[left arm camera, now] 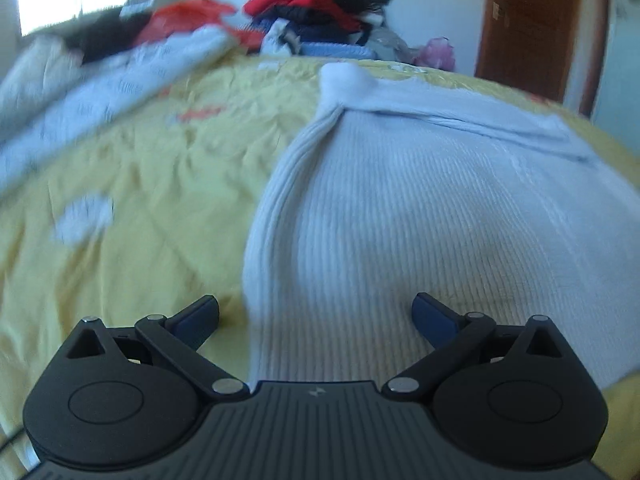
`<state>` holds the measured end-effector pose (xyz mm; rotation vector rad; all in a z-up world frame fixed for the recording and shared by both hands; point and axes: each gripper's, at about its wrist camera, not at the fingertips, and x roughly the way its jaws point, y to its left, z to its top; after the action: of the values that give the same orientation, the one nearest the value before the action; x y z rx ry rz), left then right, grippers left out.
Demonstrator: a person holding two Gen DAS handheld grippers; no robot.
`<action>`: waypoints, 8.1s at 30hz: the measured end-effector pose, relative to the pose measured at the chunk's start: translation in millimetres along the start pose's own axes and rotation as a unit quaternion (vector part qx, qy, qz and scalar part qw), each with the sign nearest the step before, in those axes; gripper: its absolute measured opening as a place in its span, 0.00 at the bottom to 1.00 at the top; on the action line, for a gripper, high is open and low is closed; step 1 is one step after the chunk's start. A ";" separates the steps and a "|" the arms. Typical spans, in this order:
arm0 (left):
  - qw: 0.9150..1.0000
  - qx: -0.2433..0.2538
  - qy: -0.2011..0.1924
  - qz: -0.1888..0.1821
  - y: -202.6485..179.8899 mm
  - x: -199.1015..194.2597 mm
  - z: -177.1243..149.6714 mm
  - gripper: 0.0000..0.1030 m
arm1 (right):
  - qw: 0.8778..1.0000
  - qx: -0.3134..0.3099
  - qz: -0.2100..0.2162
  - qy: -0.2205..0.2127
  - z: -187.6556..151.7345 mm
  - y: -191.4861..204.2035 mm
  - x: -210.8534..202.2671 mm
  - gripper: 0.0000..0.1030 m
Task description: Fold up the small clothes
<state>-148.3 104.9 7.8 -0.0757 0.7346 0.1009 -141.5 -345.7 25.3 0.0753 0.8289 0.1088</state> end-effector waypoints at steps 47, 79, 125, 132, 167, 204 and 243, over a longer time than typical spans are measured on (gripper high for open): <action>0.996 0.071 -0.024 -0.041 -87.5 57.1 38.9 0.93 | 0.994 -0.080 0.001 -0.072 46.2 106.4 82.4 0.81; 0.996 0.073 -0.022 -0.043 -70.0 -10.8 -16.5 0.96 | 0.994 -0.091 0.003 -0.065 -38.9 89.5 4.5 0.95; 0.987 -0.077 0.043 -0.131 36.5 -13.3 6.4 0.82 | 0.969 0.172 0.169 0.051 -11.7 -44.3 -12.7 0.61; 0.992 -0.008 0.062 -0.108 31.1 -11.3 12.2 0.54 | 0.955 0.196 0.203 0.094 -5.4 -55.5 2.3 0.29; 0.967 -0.126 0.010 -0.219 49.7 52.6 172.0 0.07 | 0.883 0.288 0.367 -0.054 134.0 -99.6 44.7 0.12; 0.953 -0.253 -0.060 -0.152 53.1 209.1 309.9 0.82 | 0.908 0.308 0.266 -0.097 262.5 -122.8 200.7 0.75; 0.961 -0.243 -0.012 -0.131 -11.2 143.9 204.8 0.20 | 0.913 0.320 0.224 -0.113 178.1 -69.0 146.2 0.30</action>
<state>95.3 124.5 63.0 -0.6378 0.6564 0.0277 92.7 -400.0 30.8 0.8867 0.5739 0.2524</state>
